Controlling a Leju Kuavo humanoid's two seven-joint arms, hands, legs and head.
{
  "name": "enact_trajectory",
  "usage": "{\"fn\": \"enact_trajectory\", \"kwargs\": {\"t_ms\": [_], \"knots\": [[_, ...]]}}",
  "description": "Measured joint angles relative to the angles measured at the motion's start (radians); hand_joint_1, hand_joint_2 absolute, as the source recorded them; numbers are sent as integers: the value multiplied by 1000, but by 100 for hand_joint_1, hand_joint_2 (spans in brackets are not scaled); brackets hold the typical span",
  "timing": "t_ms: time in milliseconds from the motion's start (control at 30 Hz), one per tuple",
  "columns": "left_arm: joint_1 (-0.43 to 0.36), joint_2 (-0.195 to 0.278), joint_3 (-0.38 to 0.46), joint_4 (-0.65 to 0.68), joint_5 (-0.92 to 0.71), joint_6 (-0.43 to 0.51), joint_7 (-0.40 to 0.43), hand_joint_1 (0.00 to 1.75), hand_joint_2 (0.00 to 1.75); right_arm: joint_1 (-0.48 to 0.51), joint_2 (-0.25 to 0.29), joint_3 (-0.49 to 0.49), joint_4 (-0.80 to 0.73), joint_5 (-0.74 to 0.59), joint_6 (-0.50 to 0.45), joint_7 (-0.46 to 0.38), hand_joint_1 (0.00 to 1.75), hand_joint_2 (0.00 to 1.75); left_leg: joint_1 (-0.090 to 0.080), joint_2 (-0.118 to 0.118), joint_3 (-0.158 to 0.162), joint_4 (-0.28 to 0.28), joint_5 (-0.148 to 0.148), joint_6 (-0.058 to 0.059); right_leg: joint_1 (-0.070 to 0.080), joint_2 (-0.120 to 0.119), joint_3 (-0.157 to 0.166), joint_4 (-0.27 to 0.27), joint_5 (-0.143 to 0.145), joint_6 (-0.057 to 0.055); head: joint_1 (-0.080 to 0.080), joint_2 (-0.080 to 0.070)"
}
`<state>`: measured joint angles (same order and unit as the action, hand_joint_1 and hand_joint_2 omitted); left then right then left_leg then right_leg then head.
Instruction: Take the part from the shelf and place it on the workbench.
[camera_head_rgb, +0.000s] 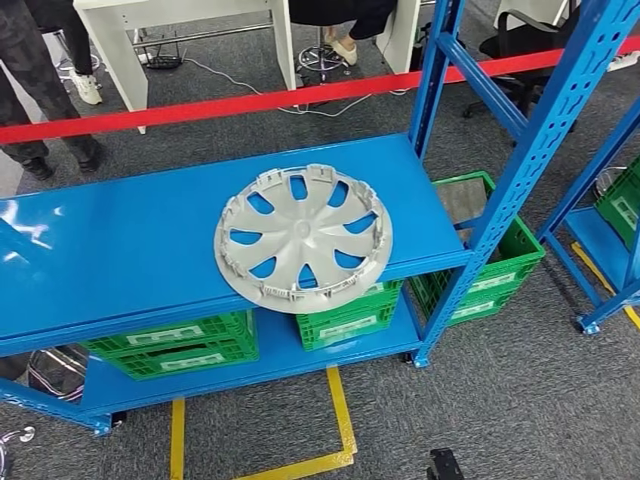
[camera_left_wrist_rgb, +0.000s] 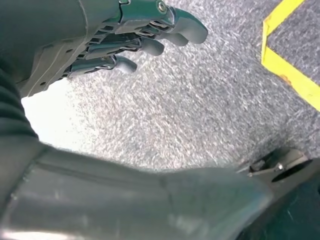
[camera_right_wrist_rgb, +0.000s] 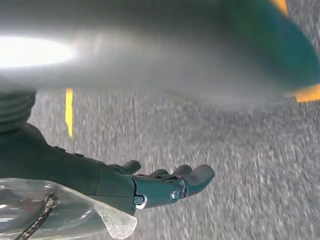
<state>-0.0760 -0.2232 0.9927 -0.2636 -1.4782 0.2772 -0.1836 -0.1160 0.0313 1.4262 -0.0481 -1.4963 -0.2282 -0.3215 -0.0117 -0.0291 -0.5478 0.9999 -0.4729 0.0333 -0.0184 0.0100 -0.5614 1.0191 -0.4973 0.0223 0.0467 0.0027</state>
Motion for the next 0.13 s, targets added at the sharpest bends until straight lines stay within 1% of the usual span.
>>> {"fn": "enact_trajectory", "kwargs": {"t_ms": [67,133], "knots": [[4,4,-11,0,36,-13,8,0,175,5,0,-32,-6,9,8,9,0,175,0,0,2,-3,0,-1,1,0,2,0,-2,-5,0,0],[8,7,-23,0,66,-20,12,0,175,10,0,-57,-12,22,13,16,0,175,1,0,2,-4,0,-2,2,-1,3,0,-4,-7,0,0]]}}
